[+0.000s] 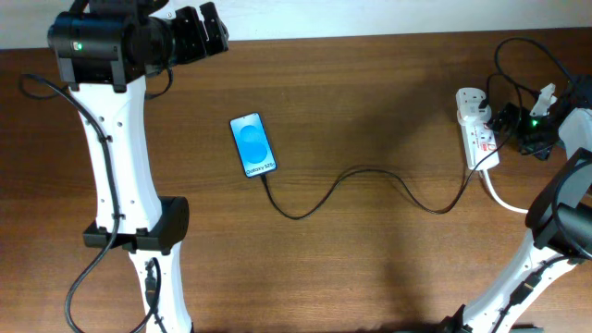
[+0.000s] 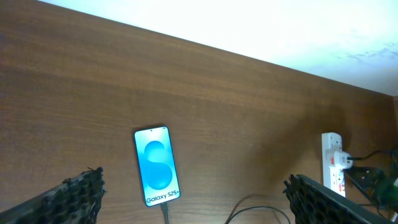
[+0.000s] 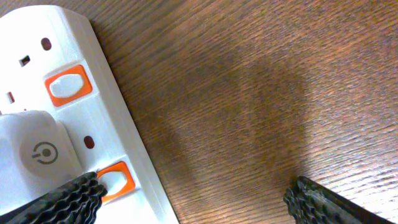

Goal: Plug charger to phone and switch on socket
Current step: 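Move the right gripper over the white power strip's switch, then press the orange socket switch down with the right gripper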

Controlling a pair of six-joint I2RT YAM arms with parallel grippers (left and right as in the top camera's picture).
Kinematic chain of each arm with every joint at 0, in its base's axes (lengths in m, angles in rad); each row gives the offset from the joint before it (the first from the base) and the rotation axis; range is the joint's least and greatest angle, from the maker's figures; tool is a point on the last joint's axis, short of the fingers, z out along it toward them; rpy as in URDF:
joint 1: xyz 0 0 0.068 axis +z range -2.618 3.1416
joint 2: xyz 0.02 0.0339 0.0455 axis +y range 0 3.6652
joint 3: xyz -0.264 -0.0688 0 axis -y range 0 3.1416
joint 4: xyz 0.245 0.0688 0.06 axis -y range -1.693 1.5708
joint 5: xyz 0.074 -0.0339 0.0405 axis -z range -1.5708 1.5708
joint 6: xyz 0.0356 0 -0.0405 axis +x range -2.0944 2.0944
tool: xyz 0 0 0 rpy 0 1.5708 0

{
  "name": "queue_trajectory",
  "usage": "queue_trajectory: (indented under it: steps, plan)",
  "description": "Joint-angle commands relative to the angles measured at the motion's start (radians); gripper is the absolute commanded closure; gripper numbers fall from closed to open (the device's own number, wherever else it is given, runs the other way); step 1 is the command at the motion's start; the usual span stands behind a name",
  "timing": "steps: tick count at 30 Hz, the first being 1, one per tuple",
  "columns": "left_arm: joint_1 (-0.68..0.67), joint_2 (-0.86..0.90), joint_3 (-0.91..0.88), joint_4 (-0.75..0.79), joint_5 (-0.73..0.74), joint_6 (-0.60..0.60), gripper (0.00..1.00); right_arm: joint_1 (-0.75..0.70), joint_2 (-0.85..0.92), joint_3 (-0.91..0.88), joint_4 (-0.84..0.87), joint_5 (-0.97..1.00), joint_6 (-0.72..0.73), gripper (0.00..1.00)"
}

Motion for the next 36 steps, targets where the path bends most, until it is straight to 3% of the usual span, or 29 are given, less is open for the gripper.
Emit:
queue_trajectory:
  steps: [1, 16, 20, 36]
  plan:
    - [0.001, -0.011, 0.006, 0.0, -0.006, 0.019, 0.01, 0.045, 0.037, -0.017, -0.02, 0.008, -0.034, 0.0]
    - [0.002, -0.011, 0.006, 0.0, 0.019, 0.019, 0.01, 0.084, 0.037, -0.018, -0.038, 0.035, -0.055, 0.0]
    - [0.002, -0.011, 0.006, 0.0, 0.02, 0.019, 0.01, 0.043, 0.037, -0.015, 0.018, 0.045, 0.075, 0.01]
    - [-0.001, -0.011, 0.006, 0.0, 0.02, 0.019, 0.01, 0.052, 0.037, -0.018, -0.031, 0.056, 0.049, 0.01]
